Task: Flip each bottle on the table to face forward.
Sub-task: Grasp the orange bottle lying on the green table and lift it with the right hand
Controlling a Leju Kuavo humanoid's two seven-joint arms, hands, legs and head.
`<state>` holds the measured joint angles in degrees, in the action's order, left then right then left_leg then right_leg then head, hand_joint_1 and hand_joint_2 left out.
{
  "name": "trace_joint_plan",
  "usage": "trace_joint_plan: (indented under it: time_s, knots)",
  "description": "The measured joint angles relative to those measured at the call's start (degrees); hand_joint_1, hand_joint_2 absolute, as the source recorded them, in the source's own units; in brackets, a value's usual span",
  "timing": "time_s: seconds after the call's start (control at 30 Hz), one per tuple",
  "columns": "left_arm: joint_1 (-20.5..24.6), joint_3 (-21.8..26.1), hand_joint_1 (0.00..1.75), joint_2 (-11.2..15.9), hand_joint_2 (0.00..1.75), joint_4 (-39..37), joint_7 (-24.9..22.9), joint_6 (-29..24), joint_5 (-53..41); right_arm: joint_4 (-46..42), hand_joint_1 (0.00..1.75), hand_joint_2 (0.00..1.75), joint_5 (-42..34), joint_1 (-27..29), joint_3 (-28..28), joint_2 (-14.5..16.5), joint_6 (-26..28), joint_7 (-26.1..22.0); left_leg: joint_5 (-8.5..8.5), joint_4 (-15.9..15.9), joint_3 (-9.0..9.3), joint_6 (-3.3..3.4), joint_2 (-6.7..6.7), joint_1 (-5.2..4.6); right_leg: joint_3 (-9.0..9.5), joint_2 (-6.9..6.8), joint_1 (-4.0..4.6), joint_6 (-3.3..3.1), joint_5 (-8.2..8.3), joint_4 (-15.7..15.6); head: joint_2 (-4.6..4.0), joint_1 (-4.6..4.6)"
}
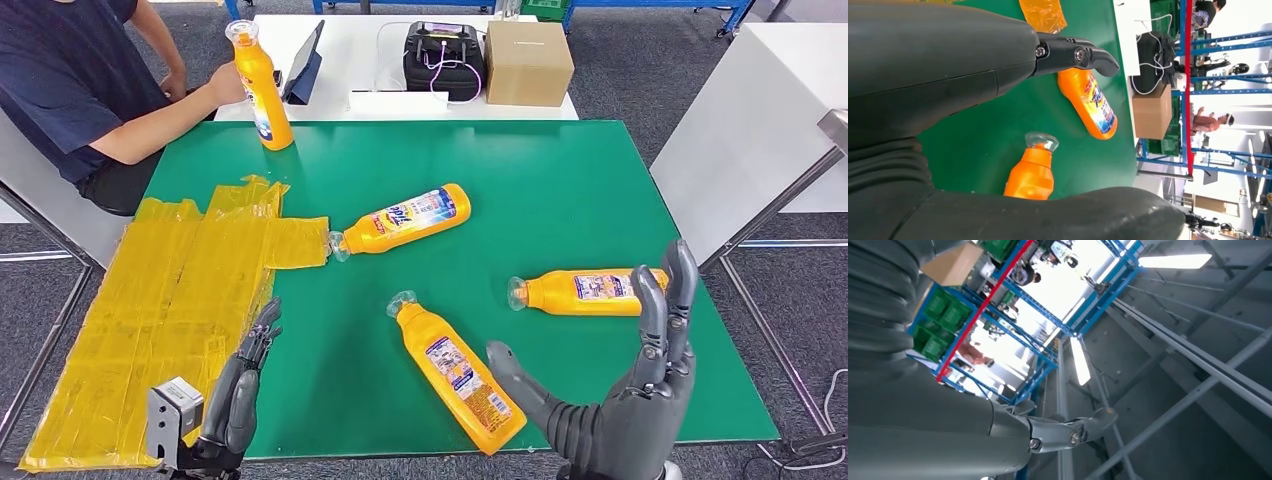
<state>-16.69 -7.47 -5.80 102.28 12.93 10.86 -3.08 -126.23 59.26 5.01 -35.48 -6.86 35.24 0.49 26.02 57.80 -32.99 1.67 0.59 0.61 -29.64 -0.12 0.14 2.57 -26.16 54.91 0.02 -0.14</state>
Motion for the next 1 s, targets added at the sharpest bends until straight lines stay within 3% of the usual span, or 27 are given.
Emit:
trace_joint_plan:
  time_s: [0.13,0.27,0.5,0.73,1.0]
  knots:
    - [-1.0,0.7,0.00,-0.3,0.00,1.0,0.2,0.1,-0.6,-0.5,0.00,1.75,-3.3,2.2,2.1,-0.3,-6.1,0.9,0.00,0.0,-0.02,0.00,0.00,0.00,-0.01,0.00,0.00,0.00,0.00,0.0,0.00,0.00]
    - [-1.8,1.5,0.00,-0.6,1.75,2.4,-0.2,0.8,-1.1,0.8,0.00,1.75,-6.1,4.1,3.6,0.0,-15.0,4.7,0.01,0.0,-0.05,-0.01,0.01,0.01,-0.04,0.00,0.01,-0.01,-0.01,0.0,0.00,0.00]
    - [-1.9,2.4,0.00,-0.7,1.75,4.0,-2.1,2.1,-1.0,6.6,0.00,1.75,-9.2,5.4,4.9,1.9,-21.3,9.6,0.00,0.0,-0.03,-0.01,0.00,0.01,-0.03,0.00,0.01,-0.01,-0.01,0.0,0.00,0.00]
    - [-0.6,2.3,0.00,-0.7,1.75,4.0,-3.9,2.3,-0.7,16.2,0.00,1.75,-11.2,1.6,4.6,2.7,-31.2,17.1,-0.04,0.0,-0.01,-0.02,0.01,0.01,0.00,0.00,0.00,-0.01,0.00,0.1,0.00,0.00]
    - [0.0,2.3,0.00,-0.7,1.75,4.0,-4.1,2.3,-0.7,21.7,0.00,1.75,-11.6,-1.0,4.2,2.6,-32.6,18.1,-0.04,0.0,-0.04,-0.02,0.01,0.00,-0.05,0.00,0.00,0.00,0.00,0.1,0.00,0.00]
